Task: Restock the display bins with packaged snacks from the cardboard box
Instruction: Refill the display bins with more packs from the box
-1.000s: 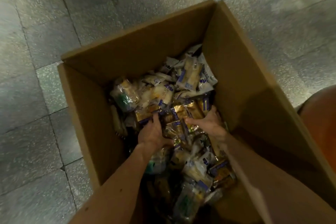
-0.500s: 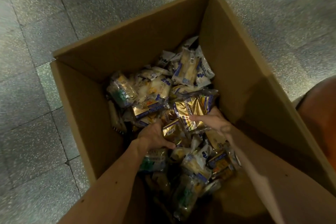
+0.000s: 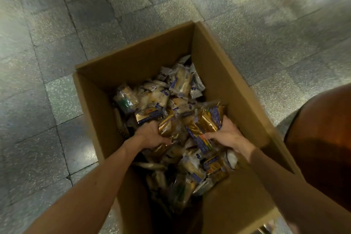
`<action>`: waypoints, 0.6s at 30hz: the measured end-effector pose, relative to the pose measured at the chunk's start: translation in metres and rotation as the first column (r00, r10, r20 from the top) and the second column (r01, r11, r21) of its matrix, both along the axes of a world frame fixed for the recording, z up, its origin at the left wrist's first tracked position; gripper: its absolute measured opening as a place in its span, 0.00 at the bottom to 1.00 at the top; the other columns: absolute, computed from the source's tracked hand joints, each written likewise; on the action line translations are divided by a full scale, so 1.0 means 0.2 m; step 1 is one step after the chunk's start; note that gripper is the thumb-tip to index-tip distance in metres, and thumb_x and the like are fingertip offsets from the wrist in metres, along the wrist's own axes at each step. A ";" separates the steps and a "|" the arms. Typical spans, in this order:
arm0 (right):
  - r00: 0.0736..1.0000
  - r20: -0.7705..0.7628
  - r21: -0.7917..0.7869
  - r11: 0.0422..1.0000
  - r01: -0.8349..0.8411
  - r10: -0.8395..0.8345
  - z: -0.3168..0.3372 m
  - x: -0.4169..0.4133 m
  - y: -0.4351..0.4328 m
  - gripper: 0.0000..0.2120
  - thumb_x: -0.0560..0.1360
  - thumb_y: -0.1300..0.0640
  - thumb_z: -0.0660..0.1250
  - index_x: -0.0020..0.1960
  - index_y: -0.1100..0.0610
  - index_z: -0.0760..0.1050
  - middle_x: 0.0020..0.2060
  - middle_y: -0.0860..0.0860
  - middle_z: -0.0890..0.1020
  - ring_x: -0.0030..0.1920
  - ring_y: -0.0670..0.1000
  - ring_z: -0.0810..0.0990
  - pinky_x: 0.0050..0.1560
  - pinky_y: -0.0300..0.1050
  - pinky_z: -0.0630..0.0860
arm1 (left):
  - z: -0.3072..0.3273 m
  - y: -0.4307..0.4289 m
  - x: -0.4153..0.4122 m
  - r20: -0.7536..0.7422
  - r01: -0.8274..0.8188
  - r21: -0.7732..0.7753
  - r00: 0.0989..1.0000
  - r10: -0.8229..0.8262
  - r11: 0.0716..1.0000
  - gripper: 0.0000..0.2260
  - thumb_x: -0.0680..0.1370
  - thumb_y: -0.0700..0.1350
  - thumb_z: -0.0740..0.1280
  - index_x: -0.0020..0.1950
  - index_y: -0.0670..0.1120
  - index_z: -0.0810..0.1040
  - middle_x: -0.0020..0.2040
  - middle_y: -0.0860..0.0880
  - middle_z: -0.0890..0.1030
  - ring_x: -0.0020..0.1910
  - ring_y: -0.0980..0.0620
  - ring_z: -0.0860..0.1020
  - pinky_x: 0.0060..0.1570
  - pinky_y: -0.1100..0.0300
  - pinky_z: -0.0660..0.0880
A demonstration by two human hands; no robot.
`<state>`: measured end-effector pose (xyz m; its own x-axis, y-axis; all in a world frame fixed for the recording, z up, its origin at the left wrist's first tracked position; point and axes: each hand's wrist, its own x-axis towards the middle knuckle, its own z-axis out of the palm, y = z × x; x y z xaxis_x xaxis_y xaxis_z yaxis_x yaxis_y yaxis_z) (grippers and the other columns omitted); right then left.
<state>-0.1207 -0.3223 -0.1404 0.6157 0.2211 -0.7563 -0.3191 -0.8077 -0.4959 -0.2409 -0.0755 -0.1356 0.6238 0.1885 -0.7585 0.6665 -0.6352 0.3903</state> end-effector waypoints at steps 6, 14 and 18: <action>0.973 0.136 0.038 0.981 -0.192 0.185 0.32 -0.05 -0.15 0.52 0.54 0.38 0.83 0.71 0.50 0.65 0.64 0.46 0.77 0.65 0.52 0.76 0.67 0.54 0.73 | 0.45 -0.07 -0.13 0.165 0.019 -0.055 0.986 -0.010 0.998 0.25 0.69 0.53 0.79 0.61 0.53 0.74 0.51 0.57 0.80 0.51 0.55 0.78 0.53 0.60 0.74; 0.843 0.259 0.173 0.836 -0.520 0.471 0.81 -0.30 -0.19 0.51 0.58 0.39 0.83 0.73 0.53 0.64 0.64 0.48 0.76 0.66 0.52 0.74 0.68 0.53 0.70 | 1.18 -0.34 -0.77 0.388 -0.321 -0.160 0.849 0.358 0.934 0.16 0.70 0.46 0.80 0.54 0.51 0.79 0.49 0.51 0.86 0.49 0.52 0.84 0.50 0.57 0.81; 0.742 0.276 0.361 0.649 -0.670 0.612 1.17 -0.54 -0.05 0.25 0.64 0.50 0.82 0.54 0.50 0.73 0.49 0.42 0.80 0.47 0.39 0.79 0.47 0.33 0.72 | 1.55 -0.49 -1.22 0.453 -0.509 -0.253 0.689 0.566 0.823 0.19 0.72 0.44 0.78 0.58 0.53 0.76 0.48 0.56 0.86 0.48 0.57 0.84 0.45 0.66 0.78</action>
